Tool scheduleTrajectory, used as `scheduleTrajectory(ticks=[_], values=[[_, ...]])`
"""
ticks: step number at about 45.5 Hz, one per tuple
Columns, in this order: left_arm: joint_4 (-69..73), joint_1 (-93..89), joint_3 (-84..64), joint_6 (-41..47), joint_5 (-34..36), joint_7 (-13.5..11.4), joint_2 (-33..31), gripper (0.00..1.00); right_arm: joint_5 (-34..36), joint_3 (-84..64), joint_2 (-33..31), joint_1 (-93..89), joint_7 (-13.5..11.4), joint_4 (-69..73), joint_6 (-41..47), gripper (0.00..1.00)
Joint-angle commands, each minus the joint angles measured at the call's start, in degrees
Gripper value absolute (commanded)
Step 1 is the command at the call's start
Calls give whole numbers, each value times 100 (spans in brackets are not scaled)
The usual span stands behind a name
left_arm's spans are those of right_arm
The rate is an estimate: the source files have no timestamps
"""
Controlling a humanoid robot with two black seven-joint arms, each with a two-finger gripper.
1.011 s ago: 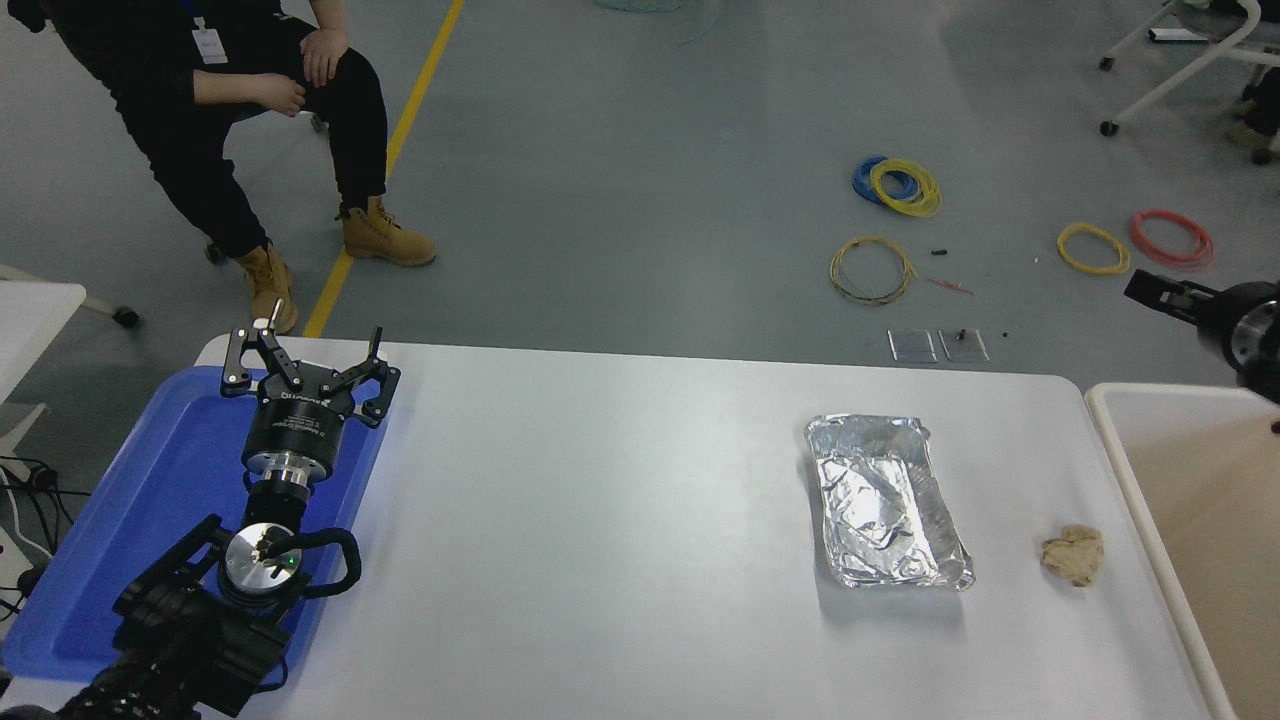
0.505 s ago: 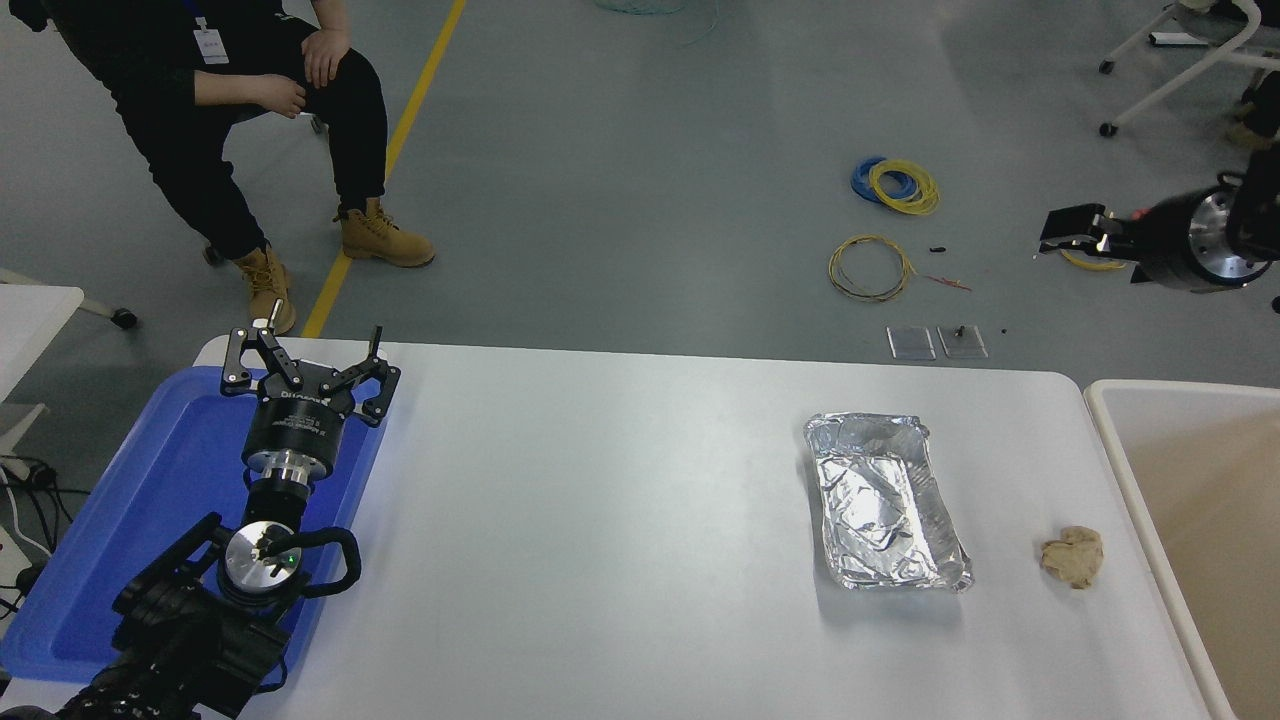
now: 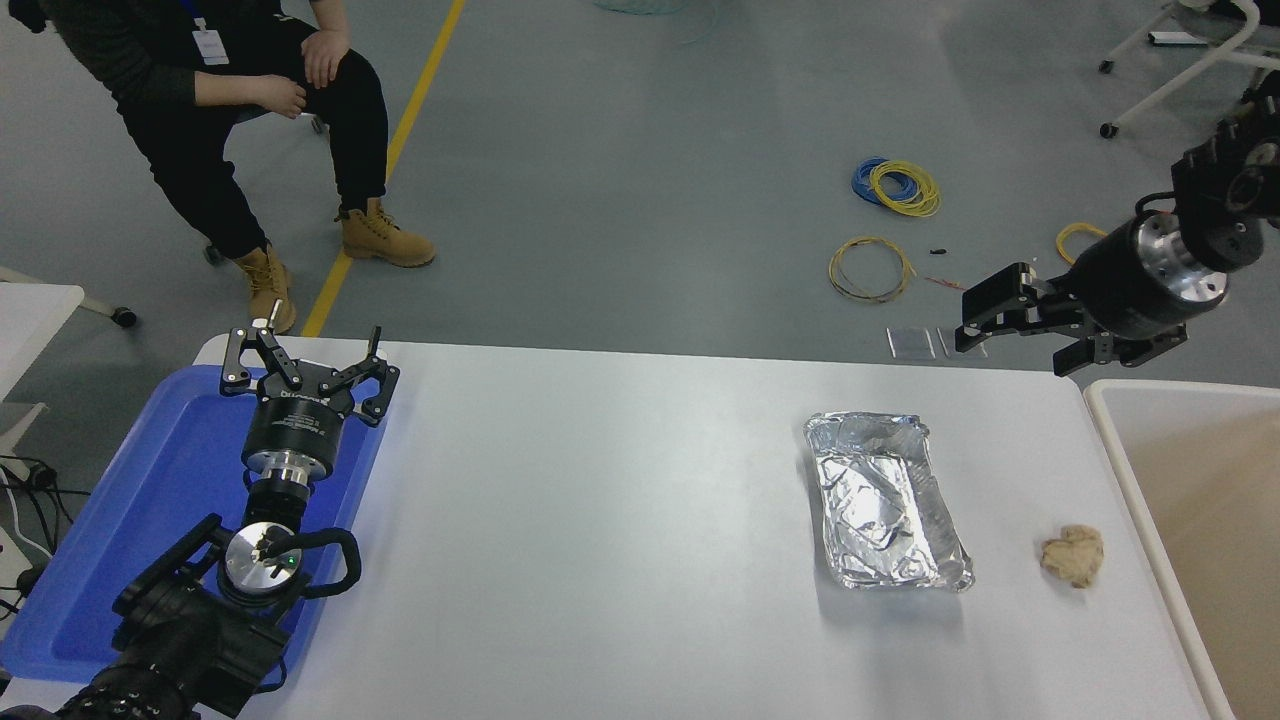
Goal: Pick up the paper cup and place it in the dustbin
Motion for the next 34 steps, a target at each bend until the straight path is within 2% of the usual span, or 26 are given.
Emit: scheduleTrajectory(ticks=[1,24,34], values=[[0,0,0,0,-5,0,0,100,-210,-28,-20,433,-30,773,403,100],[0,0,0,0,-5,-9,0,100,-201,-248,16,627,-153,950,403,100],[0,0,0,0,-5,0,0,100,-192,-257,16,565,-355,923,403,100]])
